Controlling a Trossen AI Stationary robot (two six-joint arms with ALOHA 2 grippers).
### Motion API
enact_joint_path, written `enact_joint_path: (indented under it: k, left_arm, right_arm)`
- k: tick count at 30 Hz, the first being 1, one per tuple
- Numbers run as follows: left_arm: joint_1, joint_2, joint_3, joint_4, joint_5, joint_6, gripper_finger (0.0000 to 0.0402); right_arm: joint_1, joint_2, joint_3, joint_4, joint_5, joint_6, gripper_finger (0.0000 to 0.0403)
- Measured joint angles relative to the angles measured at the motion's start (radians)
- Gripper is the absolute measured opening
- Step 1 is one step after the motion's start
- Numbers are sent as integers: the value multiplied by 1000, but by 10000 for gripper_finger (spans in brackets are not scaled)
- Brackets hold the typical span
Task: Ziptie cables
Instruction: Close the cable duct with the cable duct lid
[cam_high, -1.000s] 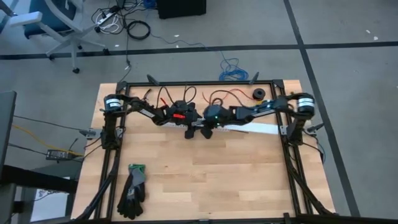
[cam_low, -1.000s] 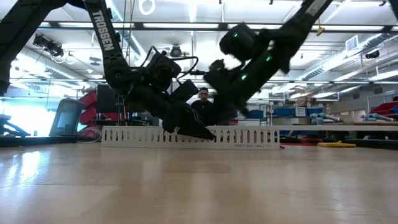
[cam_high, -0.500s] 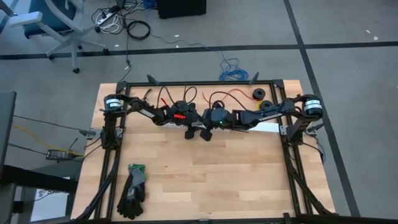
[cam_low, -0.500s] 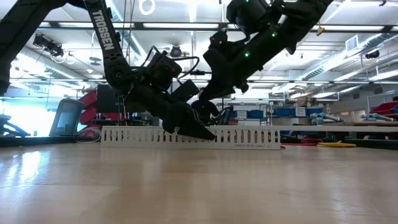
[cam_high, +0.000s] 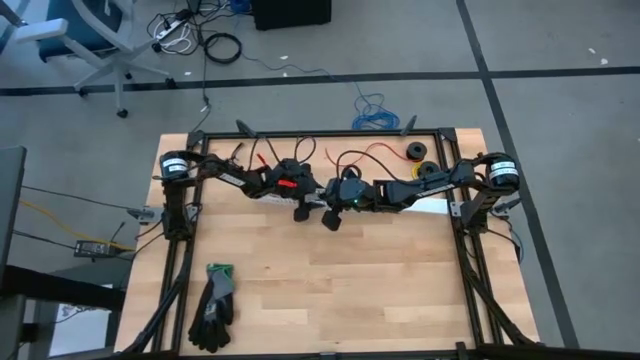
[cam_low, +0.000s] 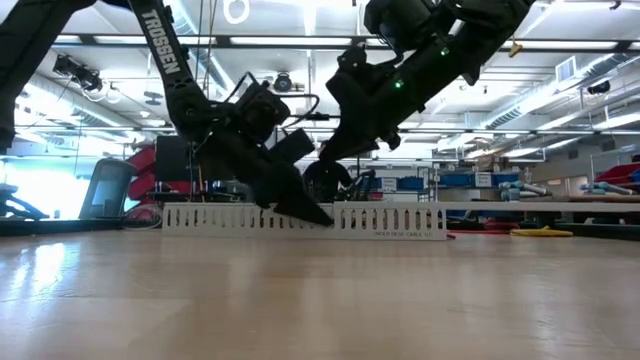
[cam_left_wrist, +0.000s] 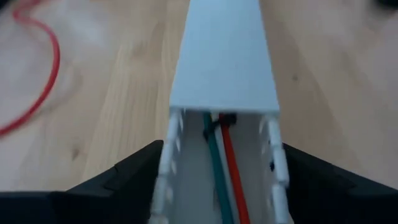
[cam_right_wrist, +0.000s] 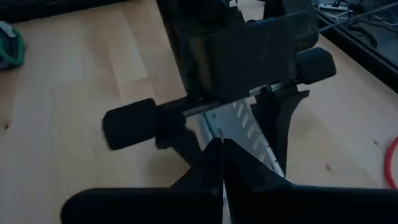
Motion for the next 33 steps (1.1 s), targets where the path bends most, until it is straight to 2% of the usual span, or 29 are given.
enact_joint_path:
  k: [9,19,27,30,33]
  left_arm:
    - [46,-1,1,-94,70,-8,296]
    - [68,-7,1,-119,83,-10,296]
    - [70,-8,2,-131,88,-3,289]
    - [62,-8,1,-124,88,3,271]
    - [59,-8,0,-113,86,4,248]
  right_arm:
    - [-6,0,0,-74,0,32,0]
    - [-8,0,0,-134,1,64,0]
    - [-31,1,0,-286,75,216,0]
    - [-82,45,3,-264,-36,245,0]
    - [-140,136,9,-94,-170,241,0]
